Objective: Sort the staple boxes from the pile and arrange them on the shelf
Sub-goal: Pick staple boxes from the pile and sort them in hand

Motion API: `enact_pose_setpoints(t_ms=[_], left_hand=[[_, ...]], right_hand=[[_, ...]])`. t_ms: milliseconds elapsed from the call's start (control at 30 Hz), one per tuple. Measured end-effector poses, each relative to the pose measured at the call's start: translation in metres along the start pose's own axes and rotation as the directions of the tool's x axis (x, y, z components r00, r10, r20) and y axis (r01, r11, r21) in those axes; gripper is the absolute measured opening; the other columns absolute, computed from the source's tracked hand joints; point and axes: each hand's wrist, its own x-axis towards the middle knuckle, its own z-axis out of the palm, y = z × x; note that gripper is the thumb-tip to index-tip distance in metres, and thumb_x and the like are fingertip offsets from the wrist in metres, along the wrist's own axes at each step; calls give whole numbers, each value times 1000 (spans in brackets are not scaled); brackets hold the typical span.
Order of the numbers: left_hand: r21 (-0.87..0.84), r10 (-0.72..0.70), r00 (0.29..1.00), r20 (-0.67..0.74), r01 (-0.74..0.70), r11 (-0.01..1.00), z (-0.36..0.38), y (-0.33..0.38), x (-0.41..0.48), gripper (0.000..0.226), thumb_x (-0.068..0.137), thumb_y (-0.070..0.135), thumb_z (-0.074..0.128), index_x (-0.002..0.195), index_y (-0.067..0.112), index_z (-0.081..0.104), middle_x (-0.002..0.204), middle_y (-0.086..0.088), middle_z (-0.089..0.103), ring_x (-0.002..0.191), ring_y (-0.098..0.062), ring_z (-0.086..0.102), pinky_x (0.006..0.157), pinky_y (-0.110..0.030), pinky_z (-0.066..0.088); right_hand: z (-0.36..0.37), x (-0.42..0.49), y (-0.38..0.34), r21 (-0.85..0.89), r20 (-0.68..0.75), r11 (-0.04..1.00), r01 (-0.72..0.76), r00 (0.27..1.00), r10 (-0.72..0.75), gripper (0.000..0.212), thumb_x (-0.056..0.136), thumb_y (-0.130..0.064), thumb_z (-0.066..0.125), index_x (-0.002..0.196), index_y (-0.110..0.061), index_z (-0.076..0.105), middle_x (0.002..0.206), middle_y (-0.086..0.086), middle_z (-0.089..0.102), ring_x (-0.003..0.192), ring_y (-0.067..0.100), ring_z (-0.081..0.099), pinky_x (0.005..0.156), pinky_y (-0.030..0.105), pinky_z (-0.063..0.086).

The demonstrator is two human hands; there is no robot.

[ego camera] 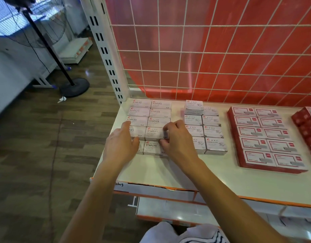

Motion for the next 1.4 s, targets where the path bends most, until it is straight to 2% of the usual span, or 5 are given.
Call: enact_pose_setpoints(t_ms=[367, 500, 667, 900, 1400], left_hand=[[-2, -20, 999, 43, 21, 1000, 5, -4, 5, 51, 92, 20, 49, 138, 18, 29, 118, -11, 57, 102, -26, 51, 76, -32, 38], [-5, -29, 999, -44, 28, 1000, 6, 7, -2, 61, 89, 13, 47, 145, 22, 24, 135, -8, 44, 122, -27, 39, 94, -39, 39], [48, 185, 968, -169, -180, 983, 16, 30, -8, 58, 93, 21, 51, 145, 15, 28, 148, -9, 34, 136, -27, 27, 109, -40, 30], [94, 384, 922, -50, -379, 921, 42, 96, -19, 58, 97, 35, 45, 149, 20, 22, 154, -6, 26, 143, -25, 18, 114, -39, 22], [34, 735, 671, 104, -741, 671, 120, 286, -105, 48, 98, 27, 45, 144, 19, 36, 151, -2, 36, 141, -23, 26, 116, -38, 24]], right_hand=[[1, -7, -1, 63, -26, 998, -15, 1000, 17, 23, 87, -20, 63, 106, -9, 58, 112, 5, 47, 96, 22, 52, 79, 21, 38], [-8, -18, 2, 78, -95, 996, -30, 995, 37, 34, 91, -23, 57, 123, -11, 54, 124, 6, 48, 109, 22, 49, 88, 24, 37], [-24, -26, 17, 3, -185, 999, -44, 982, 44, 32, 91, -18, 53, 123, -12, 56, 127, 6, 52, 120, 24, 42, 97, 29, 34], [-53, -48, 51, -48, -294, 990, -130, 949, 111, 36, 91, -17, 56, 126, -12, 57, 137, 10, 49, 130, 26, 38, 108, 37, 31], [-153, -160, 196, -42, -497, 919, -392, 806, 322, 38, 82, -20, 46, 110, -3, 65, 119, 22, 60, 109, 40, 56, 95, 46, 45]])
